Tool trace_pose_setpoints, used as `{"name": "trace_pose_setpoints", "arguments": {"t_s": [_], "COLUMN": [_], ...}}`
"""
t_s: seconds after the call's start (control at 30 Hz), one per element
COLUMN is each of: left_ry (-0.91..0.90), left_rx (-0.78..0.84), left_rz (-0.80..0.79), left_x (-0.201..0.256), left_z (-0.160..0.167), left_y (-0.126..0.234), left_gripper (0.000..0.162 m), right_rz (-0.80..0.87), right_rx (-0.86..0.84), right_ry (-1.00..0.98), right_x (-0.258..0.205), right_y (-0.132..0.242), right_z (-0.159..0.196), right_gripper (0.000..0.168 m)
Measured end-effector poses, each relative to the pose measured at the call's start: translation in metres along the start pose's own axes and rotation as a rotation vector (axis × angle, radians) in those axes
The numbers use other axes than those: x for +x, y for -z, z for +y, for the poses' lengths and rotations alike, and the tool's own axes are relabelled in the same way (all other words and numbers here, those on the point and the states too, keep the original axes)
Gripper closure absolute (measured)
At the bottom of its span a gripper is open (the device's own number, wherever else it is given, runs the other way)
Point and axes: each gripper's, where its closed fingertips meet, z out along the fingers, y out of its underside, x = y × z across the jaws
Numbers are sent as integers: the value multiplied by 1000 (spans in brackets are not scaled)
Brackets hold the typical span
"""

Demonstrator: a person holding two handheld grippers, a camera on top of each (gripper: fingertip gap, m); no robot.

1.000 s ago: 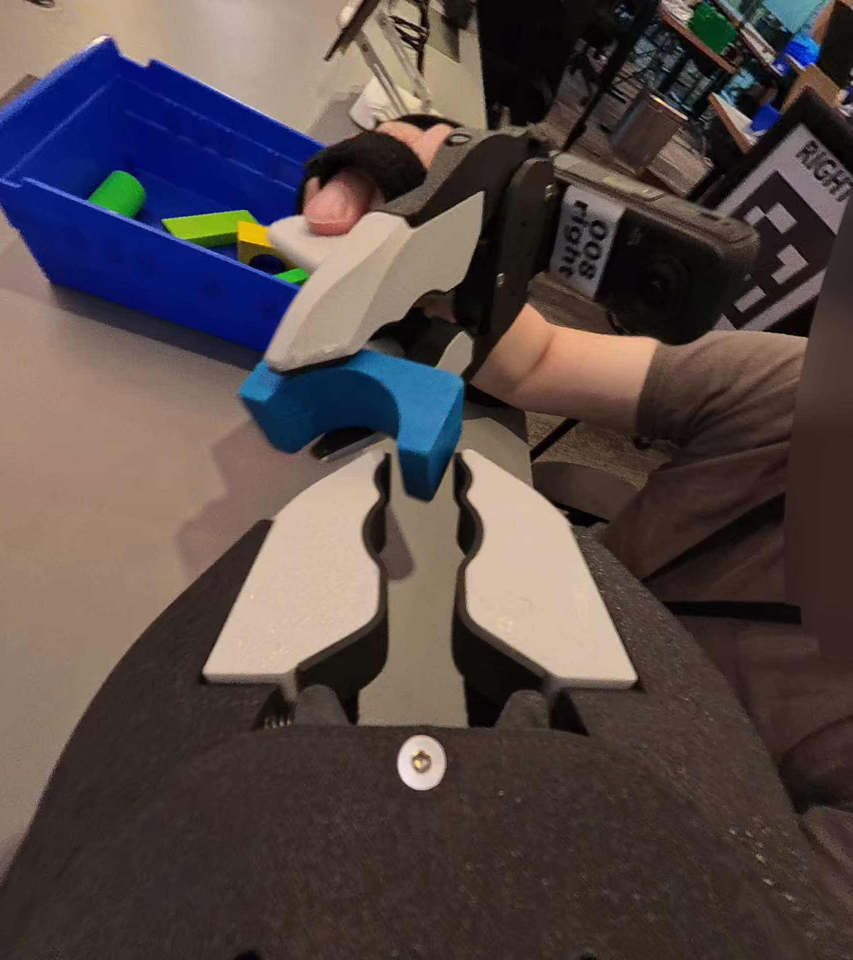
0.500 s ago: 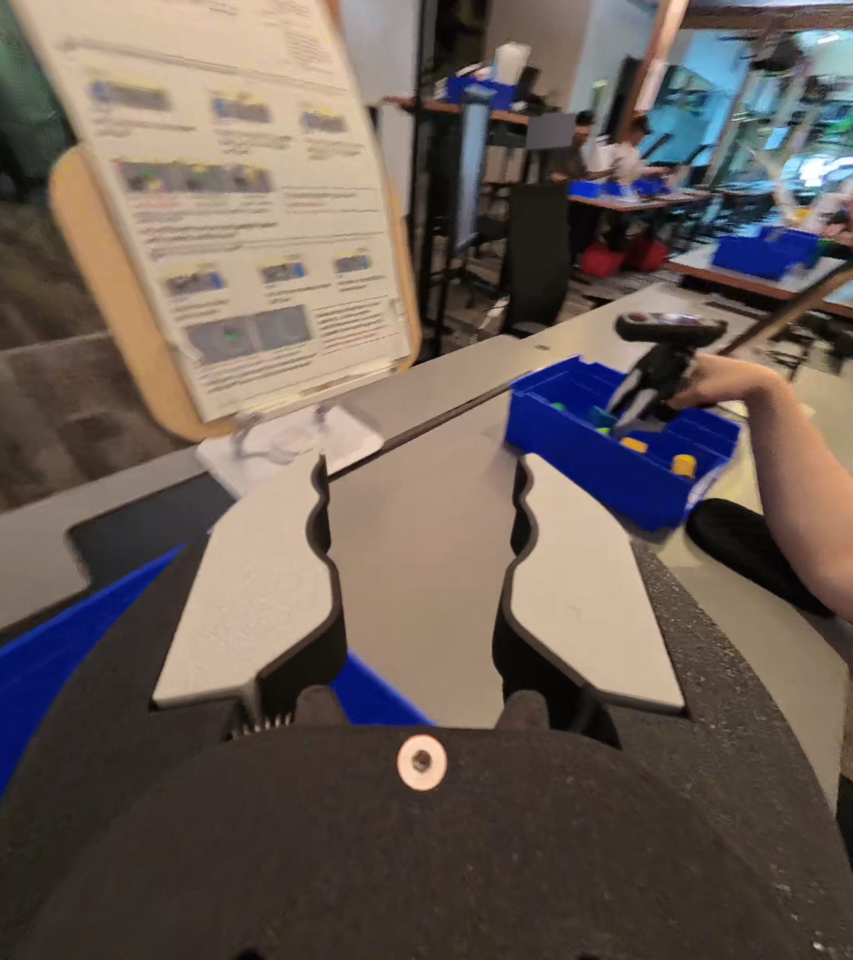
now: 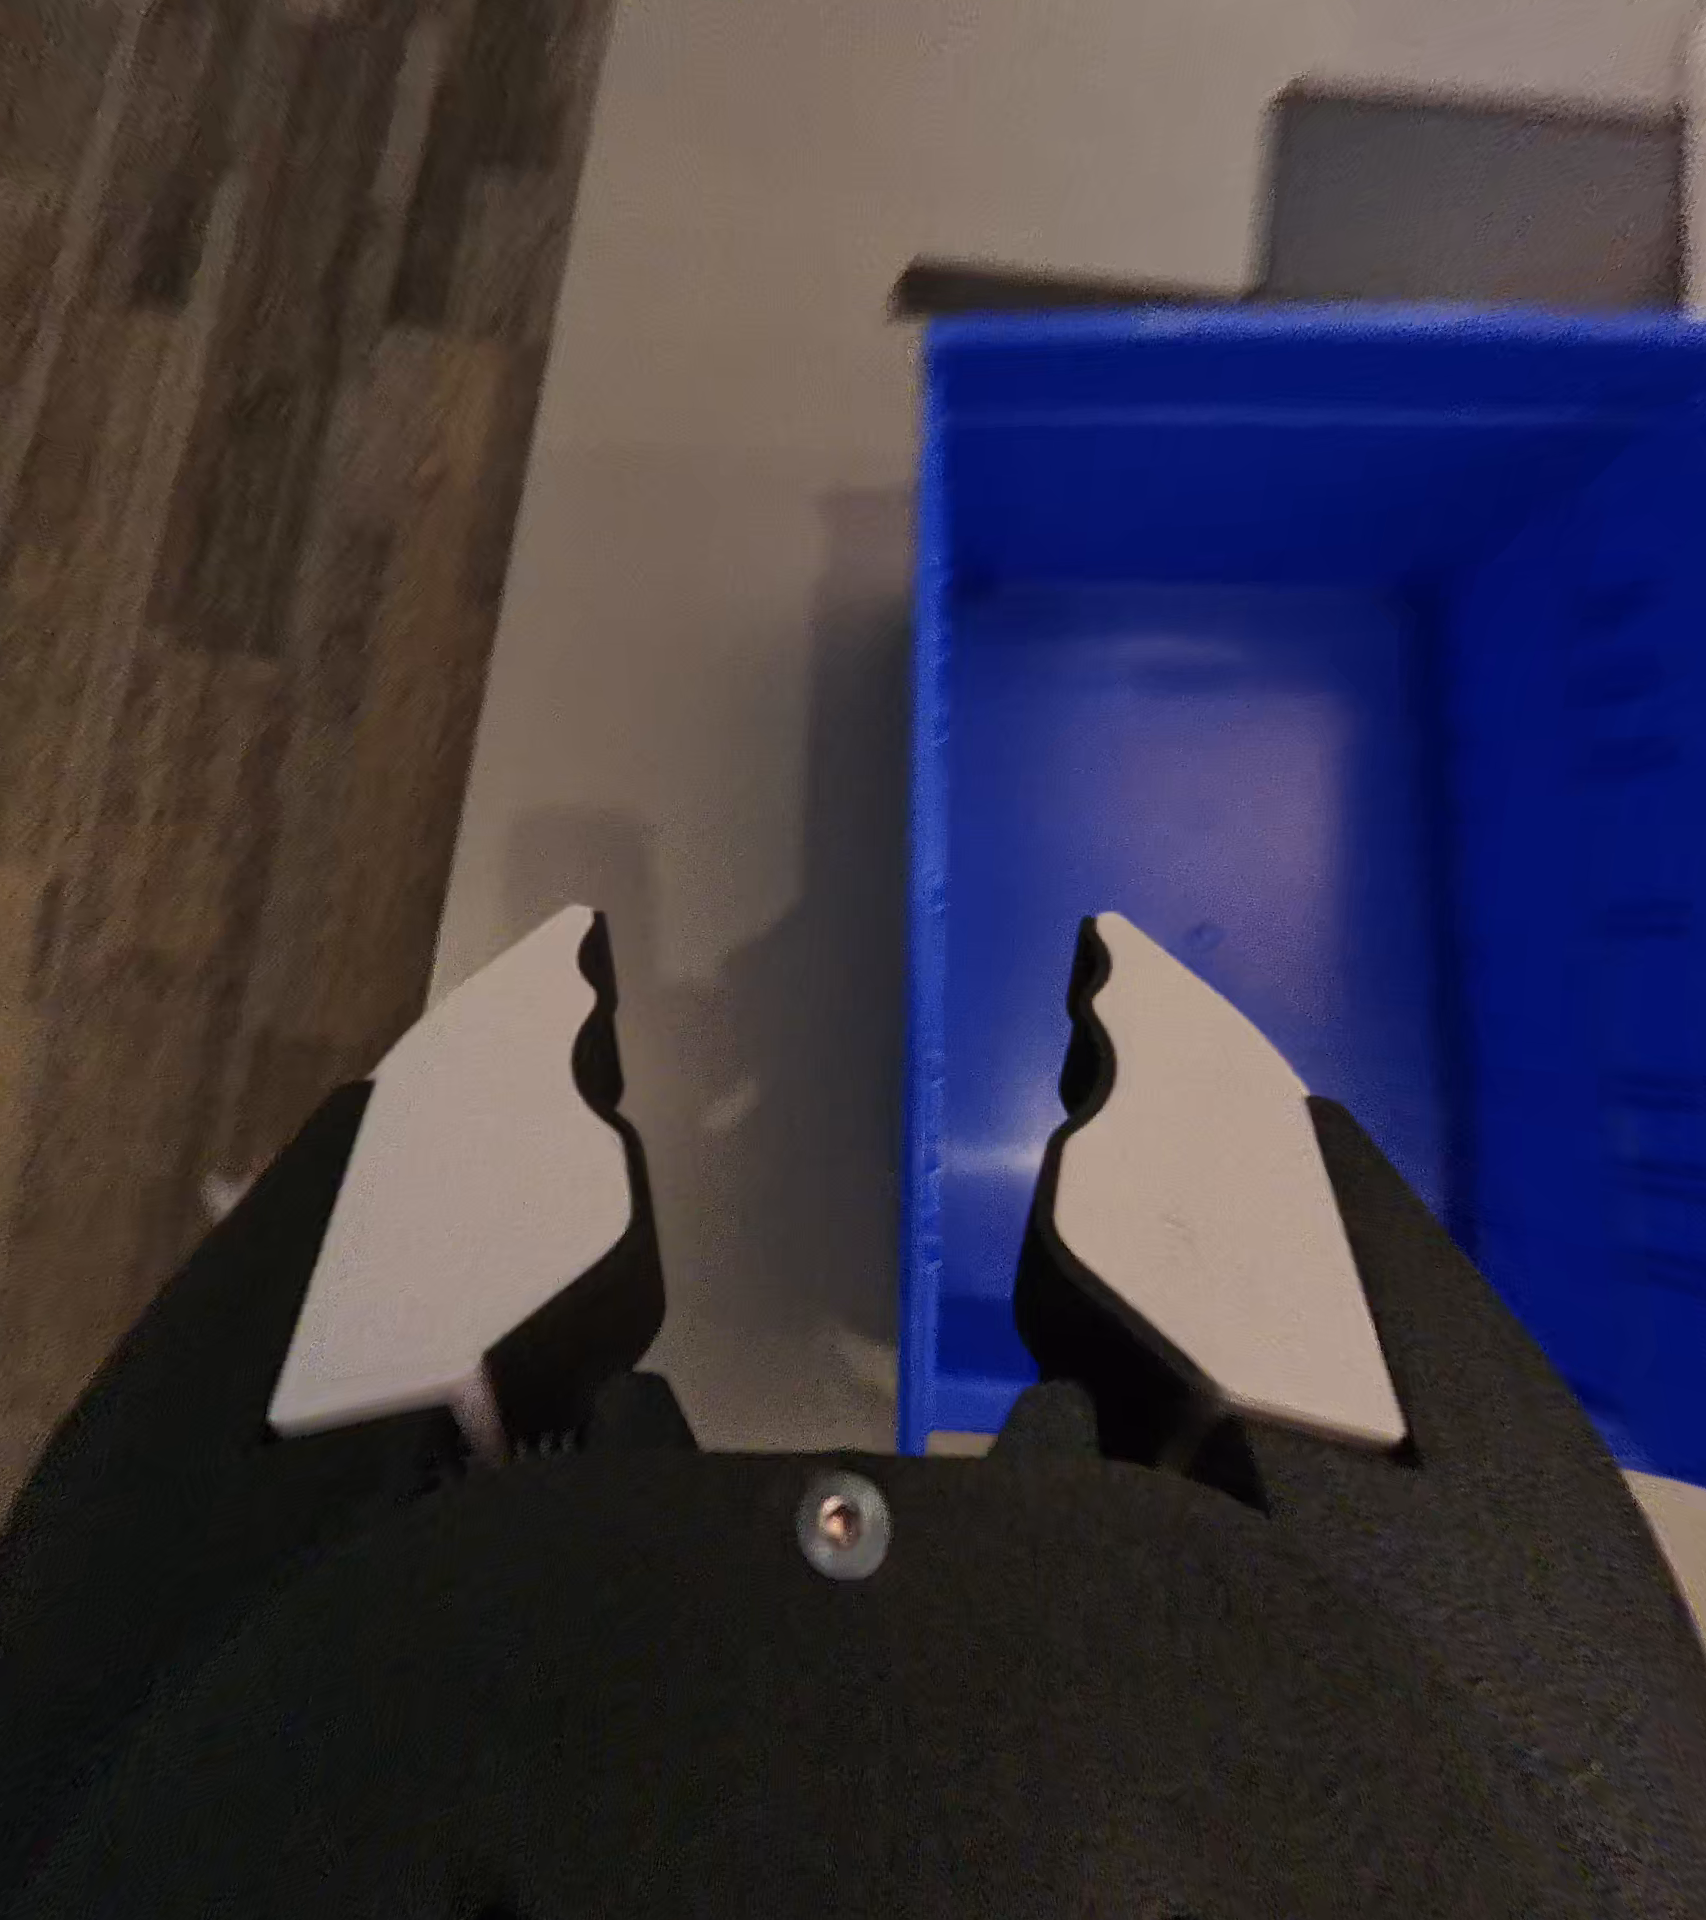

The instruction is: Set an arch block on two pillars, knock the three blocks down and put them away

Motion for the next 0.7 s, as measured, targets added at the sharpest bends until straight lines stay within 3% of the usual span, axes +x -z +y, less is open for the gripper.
{"name": "trace_pose_setpoints", "arguments": {"t_s": [0.07,0.13,0.2,0.27,0.47,0.53,0.7], "left_ry": [-6,-5,4,9,15,-9,-171], "left_rx": [-105,-190,-263,-317,-491,-500,-521], "left_rz": [-13,75,160,146,154,189,231], "left_x": [-3,9,24,24,35,48,99], "left_z": [16,29,39,46,69,69,66], "left_y": [-16,-32,-48,-64,-84,-85,-84], "left_gripper": [77,76,85,95,150,156,154], "right_rz": [-89,-126,-184,-211,-238,-233,-279], "right_rx": [-91,-187,-260,-294,-296,-306,-342], "right_ry": [-61,-98,-92,-78,-100,-78,-18], "right_x": [-5,-7,-16,-20,-23,-29,-74], "right_y": [-14,-26,-36,-43,-45,-45,-45], "right_z": [18,34,43,47,45,44,31], "right_gripper": [112,117,141,159,161,160,160]}}
